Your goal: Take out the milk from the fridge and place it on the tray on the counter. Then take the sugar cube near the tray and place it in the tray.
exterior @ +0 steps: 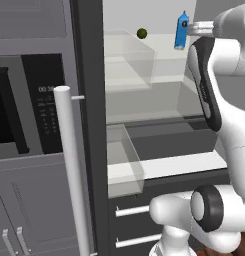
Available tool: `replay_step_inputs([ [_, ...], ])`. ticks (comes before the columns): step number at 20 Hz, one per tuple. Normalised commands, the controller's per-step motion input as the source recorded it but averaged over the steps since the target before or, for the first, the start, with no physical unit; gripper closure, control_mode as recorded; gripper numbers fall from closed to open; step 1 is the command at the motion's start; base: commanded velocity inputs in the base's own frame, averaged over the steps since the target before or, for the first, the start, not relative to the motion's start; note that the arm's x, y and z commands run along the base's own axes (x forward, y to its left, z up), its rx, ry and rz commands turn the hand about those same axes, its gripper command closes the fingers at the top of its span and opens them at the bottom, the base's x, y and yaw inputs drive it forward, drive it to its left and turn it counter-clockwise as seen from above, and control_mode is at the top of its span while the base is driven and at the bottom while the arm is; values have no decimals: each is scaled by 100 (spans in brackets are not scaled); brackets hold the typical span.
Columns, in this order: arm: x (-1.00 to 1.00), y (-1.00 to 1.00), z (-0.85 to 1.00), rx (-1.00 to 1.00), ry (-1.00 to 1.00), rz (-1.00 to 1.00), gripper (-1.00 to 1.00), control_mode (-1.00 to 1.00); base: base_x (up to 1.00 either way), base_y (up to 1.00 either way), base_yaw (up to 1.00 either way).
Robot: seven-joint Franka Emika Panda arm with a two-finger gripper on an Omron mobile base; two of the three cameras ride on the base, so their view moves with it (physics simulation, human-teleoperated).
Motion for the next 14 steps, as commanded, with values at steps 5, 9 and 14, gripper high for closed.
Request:
replay_step_inputs([
  [5,63,-2,0,0,1,0,-100,-100,0,0,0],
  [9,48,-4,0,0,6,2,-100,-100,0,0,0],
  [14,40,-10,0,0,4,2,-100,-100,0,0,0],
])
